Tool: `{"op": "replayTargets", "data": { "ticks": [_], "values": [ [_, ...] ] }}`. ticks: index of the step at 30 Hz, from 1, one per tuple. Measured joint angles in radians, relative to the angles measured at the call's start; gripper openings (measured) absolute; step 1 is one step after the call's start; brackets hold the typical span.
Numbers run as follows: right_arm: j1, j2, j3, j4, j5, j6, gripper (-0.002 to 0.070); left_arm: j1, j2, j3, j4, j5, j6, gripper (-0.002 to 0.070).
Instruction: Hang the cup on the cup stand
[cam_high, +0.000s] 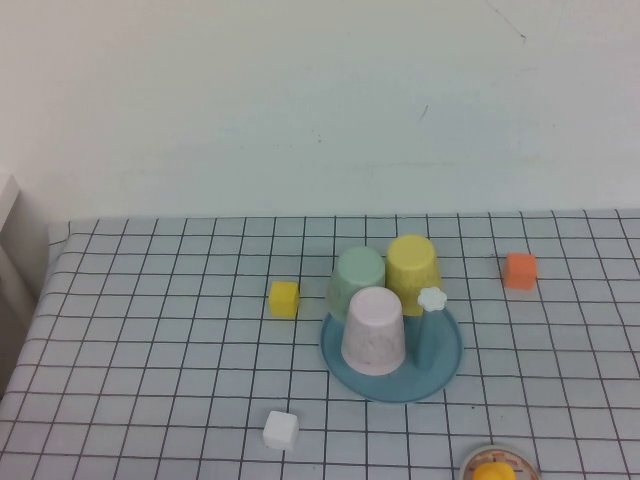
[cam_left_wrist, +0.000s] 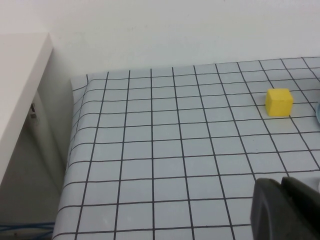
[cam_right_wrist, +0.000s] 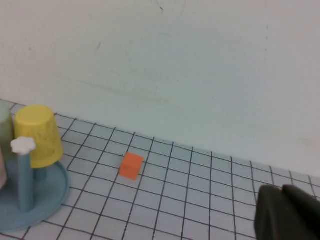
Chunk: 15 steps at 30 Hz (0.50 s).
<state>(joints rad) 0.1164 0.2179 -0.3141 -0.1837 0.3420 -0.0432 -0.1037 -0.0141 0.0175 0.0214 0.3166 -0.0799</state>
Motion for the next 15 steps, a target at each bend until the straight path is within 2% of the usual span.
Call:
{"op": "replayTargets", "data": {
  "ticks": [5,9,15],
  "values": [
    [-0.086,-0.184,0.088,0.075,0.003,-0.078,-0.0001,0.000,0.000,0.000,0.000,0.000,0.000,0.0000],
    [-0.097,-0.229,0.189,0.104,-0.001,-0.122,-0.0001,0.000,0.000,0.000,0.000,0.000,0.000,0.0000],
    [-0.099,-0.230,0.332,0.101,0.005,-0.031,-0.0001,0.000,0.000,0.000,0.000,0.000,0.000,0.0000]
  ]
}}
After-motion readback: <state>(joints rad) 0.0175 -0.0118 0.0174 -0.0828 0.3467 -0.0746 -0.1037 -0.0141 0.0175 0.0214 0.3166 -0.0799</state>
